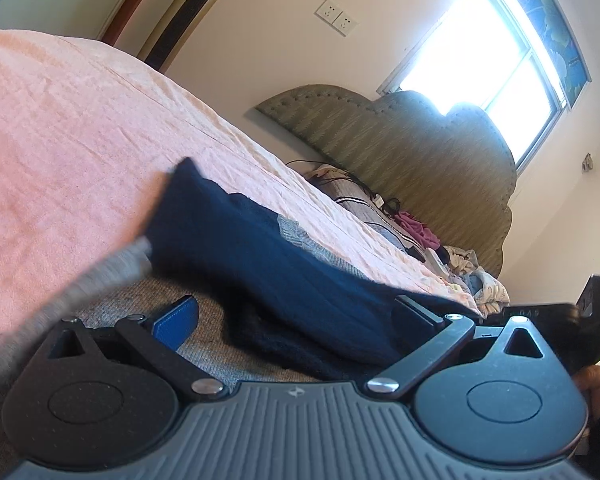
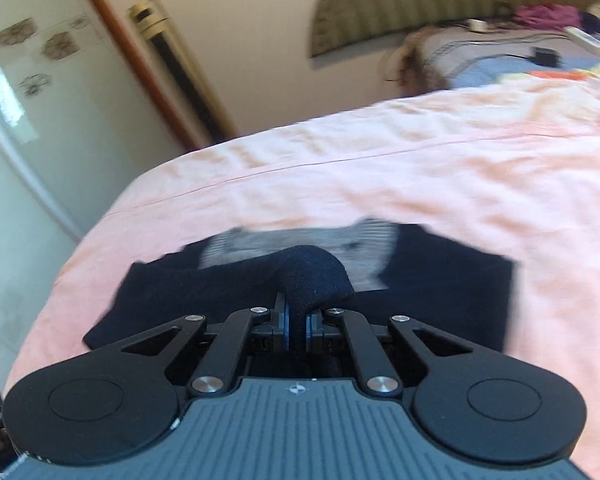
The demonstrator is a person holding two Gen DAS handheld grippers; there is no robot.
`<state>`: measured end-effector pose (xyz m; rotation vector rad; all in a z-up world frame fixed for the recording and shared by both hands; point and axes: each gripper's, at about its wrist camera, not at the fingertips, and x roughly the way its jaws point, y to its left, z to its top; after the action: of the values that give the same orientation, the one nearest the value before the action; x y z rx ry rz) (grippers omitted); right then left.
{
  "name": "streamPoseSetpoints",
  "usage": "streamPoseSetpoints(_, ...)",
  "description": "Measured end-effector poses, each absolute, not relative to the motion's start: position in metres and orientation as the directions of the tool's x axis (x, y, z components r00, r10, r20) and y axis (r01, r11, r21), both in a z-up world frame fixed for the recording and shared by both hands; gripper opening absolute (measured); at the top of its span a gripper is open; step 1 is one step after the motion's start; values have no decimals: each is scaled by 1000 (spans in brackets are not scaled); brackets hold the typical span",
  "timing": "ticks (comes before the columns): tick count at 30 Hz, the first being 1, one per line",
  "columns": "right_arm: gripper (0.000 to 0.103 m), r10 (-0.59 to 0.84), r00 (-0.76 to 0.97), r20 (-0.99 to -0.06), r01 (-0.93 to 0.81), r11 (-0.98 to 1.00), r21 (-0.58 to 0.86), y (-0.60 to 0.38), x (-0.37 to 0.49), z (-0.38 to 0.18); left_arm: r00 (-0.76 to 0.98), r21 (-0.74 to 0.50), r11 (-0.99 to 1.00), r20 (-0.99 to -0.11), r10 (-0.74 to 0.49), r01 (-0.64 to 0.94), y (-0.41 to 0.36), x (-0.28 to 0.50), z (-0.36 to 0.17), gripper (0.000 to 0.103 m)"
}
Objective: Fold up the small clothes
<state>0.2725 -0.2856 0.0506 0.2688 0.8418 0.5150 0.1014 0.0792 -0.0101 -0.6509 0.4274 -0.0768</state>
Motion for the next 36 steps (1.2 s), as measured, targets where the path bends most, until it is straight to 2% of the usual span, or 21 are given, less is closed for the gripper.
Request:
streamPoseSetpoints(12,13,534,527,-661,-265,843,469,-310,282,2,905,-590,804,-375,-201,-66,77,103,-7,103)
streamPoseSetpoints(13,15,541,524,-658,-268,838,476,-310,281,1,904,-588,806,-378,-200,-68,77,103,-7,103)
streamPoseSetpoints(15,27,549,549,-630,-252,828,501,-313,279,6,901,-578,813,-388,-195,-73,77,103,-7,103)
streamPoseSetpoints(16,44,538,593,-599,-233,827,512,-319,274,12,906,-571,817,-382,-181,-78,77,99,-4,103)
streamPoseSetpoints(17,53,514,658,-550,-217,829,516,-323,267,21,914,-567,820,-372,-166,-82,77,97,2,103)
streamPoseSetpoints(19,53,505,728,-463,-236,819,523,-323,253,34,925,-558,828,-337,-177,-44,76,102,21,103)
streamPoseSetpoints(21,57,554,694,-459,-307,805,508,-303,251,37,942,-456,890,-297,-155,3,64,122,41,103)
streamPoseSetpoints(23,70,561,657,-503,-374,822,429,-273,255,31,920,-293,956,-380,-94,-23,47,162,50,103)
streamPoseSetpoints(24,72,547,645,-533,-384,836,393,-262,259,25,882,-235,972,-461,-101,-12,42,187,45,103)
streamPoseSetpoints(26,75,486,633,-603,-376,873,309,-249,269,7,783,-200,979,-614,-100,-32,44,225,24,103)
streamPoseSetpoints(27,75,469,661,-585,-396,881,259,-249,269,1,739,-174,984,-667,-90,-37,48,236,9,103)
streamPoseSetpoints(28,75,445,688,-573,-414,889,194,-251,267,-4,770,-101,995,-634,-66,3,49,233,2,103)
streamPoseSetpoints(29,75,424,706,-567,-427,894,137,-255,264,-10,766,-65,998,-641,-49,10,52,231,-3,103)
streamPoseSetpoints(30,75,452,698,-556,-424,886,187,-264,266,-9,774,-114,993,-628,-83,14,60,229,-2,103)
streamPoseSetpoints(32,75,483,692,-536,-410,875,259,-275,270,-11,772,-108,994,-632,-67,-2,65,230,-2,103)
streamPoseSetpoints(36,78,383,728,-568,-388,914,119,-255,245,3,779,-25,999,-627,6,-29,51,207,9,103)
